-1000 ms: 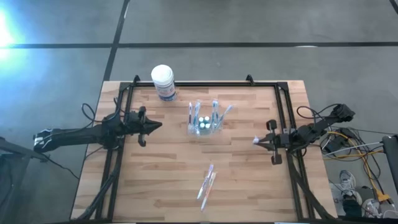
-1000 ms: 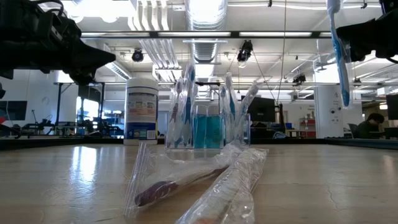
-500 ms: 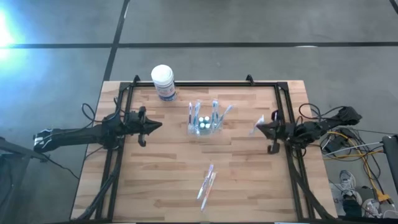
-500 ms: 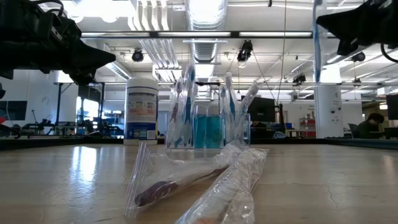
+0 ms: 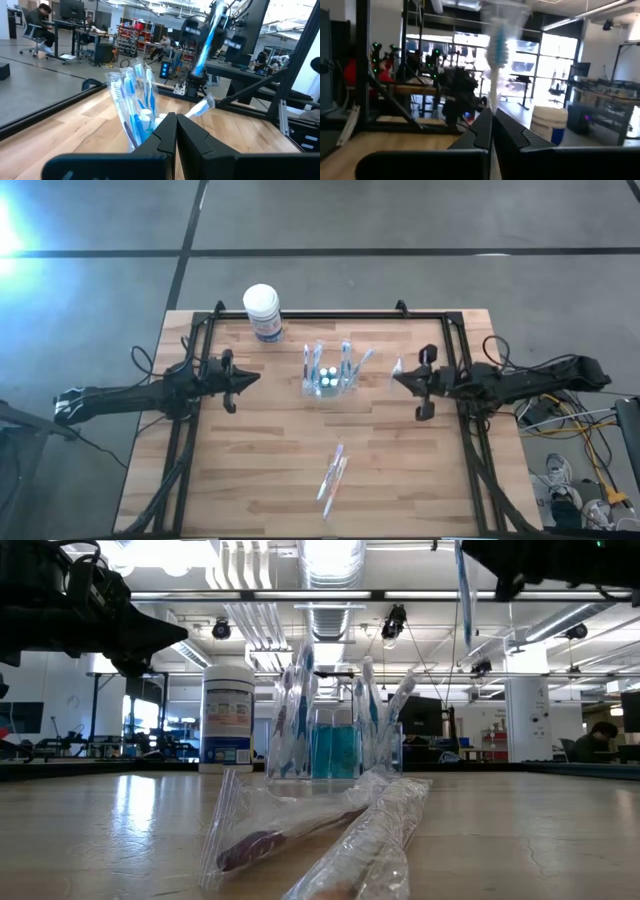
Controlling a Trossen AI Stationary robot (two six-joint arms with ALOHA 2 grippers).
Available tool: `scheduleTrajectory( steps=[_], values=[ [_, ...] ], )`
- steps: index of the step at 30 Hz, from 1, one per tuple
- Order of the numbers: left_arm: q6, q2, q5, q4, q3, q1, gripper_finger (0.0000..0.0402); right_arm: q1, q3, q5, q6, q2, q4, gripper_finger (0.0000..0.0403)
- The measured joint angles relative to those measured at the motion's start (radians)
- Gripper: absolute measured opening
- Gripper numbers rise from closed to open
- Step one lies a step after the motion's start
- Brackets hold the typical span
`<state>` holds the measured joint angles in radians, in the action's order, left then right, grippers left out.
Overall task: Pick & Place toothbrushing station
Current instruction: Put the blue toothbrush into the transparent bin organizer
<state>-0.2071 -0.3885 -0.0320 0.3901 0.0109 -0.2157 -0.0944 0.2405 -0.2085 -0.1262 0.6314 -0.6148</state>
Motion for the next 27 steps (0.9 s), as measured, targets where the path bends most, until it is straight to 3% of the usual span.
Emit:
scheduleTrajectory(
  steps=[10,13,20,27],
  values=[
    [0.0,0.0,0.0,-0.002,0.0,0.0,0.0014,0.082,0.276,0.042,-0.036,0.253,0.056,0.0008],
    [0.0,0.0,0.0,-0.002,0.0,0.0,0.0014,0.126,0.323,0.144,-0.042,0.335,-0.01,0.0008],
    [-0.001,0.0,0.0,-0.008,0.0,0.0,0.0014,0.237,0.293,0.328,0.039,0.501,-0.277,0.0008],
    [-0.001,0.0,0.0,-0.034,0.0,0.0,0.0014,0.312,0.14,0.337,0.105,0.72,-0.732,0.0008]
  ],
)
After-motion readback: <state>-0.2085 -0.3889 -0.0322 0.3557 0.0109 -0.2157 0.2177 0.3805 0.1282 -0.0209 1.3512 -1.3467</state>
